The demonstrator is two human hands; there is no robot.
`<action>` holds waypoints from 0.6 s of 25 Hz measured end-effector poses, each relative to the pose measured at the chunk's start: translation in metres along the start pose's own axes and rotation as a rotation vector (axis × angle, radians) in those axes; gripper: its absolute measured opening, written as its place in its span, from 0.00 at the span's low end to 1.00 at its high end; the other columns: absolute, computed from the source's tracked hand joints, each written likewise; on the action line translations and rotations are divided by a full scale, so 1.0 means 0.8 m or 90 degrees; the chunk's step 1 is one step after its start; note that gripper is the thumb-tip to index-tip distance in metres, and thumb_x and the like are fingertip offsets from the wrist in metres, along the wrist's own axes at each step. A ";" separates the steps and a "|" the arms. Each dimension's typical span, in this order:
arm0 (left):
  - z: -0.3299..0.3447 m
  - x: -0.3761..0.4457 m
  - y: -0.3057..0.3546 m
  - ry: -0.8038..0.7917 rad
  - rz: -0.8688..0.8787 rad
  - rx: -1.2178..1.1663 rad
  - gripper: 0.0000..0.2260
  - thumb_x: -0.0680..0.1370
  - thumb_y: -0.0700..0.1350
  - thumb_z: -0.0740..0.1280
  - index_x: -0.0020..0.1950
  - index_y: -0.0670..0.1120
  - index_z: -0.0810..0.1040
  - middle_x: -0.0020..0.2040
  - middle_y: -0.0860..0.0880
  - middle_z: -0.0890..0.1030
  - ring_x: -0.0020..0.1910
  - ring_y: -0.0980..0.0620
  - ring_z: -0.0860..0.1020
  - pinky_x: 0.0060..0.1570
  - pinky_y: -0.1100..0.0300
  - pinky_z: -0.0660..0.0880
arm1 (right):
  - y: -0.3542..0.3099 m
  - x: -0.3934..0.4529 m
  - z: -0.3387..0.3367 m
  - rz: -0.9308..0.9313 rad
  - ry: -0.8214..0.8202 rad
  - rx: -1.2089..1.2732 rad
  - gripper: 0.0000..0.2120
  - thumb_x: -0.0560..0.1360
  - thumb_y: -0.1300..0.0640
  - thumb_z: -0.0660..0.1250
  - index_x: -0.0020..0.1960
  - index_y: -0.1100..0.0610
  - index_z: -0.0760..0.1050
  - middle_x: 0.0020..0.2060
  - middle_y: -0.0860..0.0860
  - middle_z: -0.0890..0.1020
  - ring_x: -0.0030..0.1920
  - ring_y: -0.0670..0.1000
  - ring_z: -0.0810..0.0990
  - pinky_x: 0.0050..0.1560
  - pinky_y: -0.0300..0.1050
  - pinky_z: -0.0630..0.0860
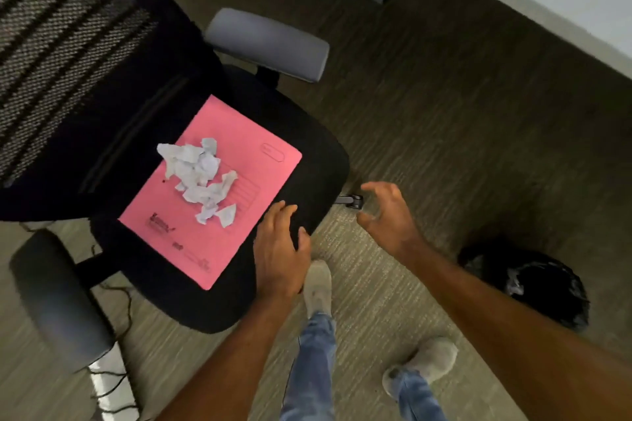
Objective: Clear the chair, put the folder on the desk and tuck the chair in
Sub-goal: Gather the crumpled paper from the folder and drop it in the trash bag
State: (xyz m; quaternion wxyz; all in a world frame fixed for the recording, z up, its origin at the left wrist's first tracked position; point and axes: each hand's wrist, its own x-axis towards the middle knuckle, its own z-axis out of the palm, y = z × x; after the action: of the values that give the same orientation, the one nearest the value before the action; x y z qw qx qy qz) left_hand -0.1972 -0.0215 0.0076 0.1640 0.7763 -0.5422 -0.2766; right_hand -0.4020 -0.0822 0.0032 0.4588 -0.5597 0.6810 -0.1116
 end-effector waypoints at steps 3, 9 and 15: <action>-0.048 0.016 -0.051 0.054 -0.073 0.051 0.23 0.77 0.47 0.68 0.72 0.48 0.71 0.76 0.46 0.68 0.75 0.44 0.65 0.72 0.43 0.66 | -0.074 0.029 0.053 -0.080 -0.027 -0.033 0.28 0.73 0.61 0.75 0.70 0.53 0.72 0.67 0.52 0.71 0.66 0.52 0.74 0.68 0.50 0.74; -0.092 0.063 -0.133 0.006 -0.200 0.076 0.51 0.69 0.57 0.78 0.81 0.51 0.48 0.82 0.45 0.50 0.80 0.40 0.50 0.77 0.38 0.52 | -0.186 0.079 0.136 -0.227 -0.122 -0.155 0.39 0.69 0.56 0.77 0.75 0.47 0.63 0.73 0.48 0.65 0.73 0.53 0.65 0.66 0.59 0.76; -0.105 0.132 -0.200 -0.022 -0.110 0.243 0.62 0.61 0.75 0.72 0.82 0.52 0.42 0.82 0.41 0.49 0.81 0.35 0.50 0.75 0.37 0.57 | -0.243 0.127 0.191 -0.327 -0.227 -0.419 0.59 0.64 0.42 0.82 0.82 0.46 0.47 0.82 0.50 0.49 0.78 0.58 0.57 0.60 0.63 0.77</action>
State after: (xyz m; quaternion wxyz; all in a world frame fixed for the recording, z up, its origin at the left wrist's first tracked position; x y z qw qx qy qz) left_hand 0.0015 -0.0662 -0.0409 -0.0198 0.8318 -0.5192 -0.1952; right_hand -0.1544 -0.1825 -0.0028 0.3239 -0.8370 0.4297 0.0991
